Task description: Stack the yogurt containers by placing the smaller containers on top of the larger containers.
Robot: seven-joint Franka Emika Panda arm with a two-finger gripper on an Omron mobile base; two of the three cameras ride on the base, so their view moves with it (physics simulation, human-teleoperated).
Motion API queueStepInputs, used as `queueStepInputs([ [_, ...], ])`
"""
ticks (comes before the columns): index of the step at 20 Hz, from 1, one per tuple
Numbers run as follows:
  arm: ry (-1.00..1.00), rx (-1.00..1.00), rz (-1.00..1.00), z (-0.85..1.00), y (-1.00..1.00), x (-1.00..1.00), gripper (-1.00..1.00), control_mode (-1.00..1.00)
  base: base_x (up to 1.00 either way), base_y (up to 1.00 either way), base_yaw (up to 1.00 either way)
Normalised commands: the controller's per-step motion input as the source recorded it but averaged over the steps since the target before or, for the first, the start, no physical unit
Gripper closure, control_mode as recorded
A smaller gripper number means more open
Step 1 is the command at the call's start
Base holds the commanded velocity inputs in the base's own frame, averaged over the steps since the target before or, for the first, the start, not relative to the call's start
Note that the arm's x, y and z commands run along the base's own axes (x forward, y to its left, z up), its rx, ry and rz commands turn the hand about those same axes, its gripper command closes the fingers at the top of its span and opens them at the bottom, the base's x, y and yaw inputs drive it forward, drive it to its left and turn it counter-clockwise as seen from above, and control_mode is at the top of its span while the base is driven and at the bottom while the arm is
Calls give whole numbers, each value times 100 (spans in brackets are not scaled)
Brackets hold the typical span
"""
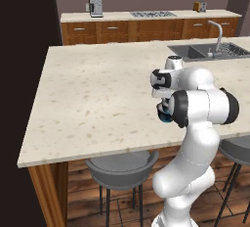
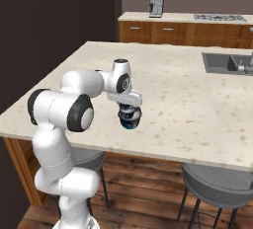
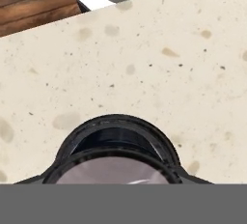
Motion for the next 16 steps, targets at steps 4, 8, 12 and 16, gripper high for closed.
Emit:
queueStepInputs([
  [4,1,0,0,-15,0,3,100,-100,0,0,0],
  [8,0,0,0,-16,-1,4,100,-100,0,0,0],
  [12,0,0,0,-14,-3,2,100,-100,0,0,0],
  [16,0,0,0,-10,-1,1,100,-100,0,0,0],
])
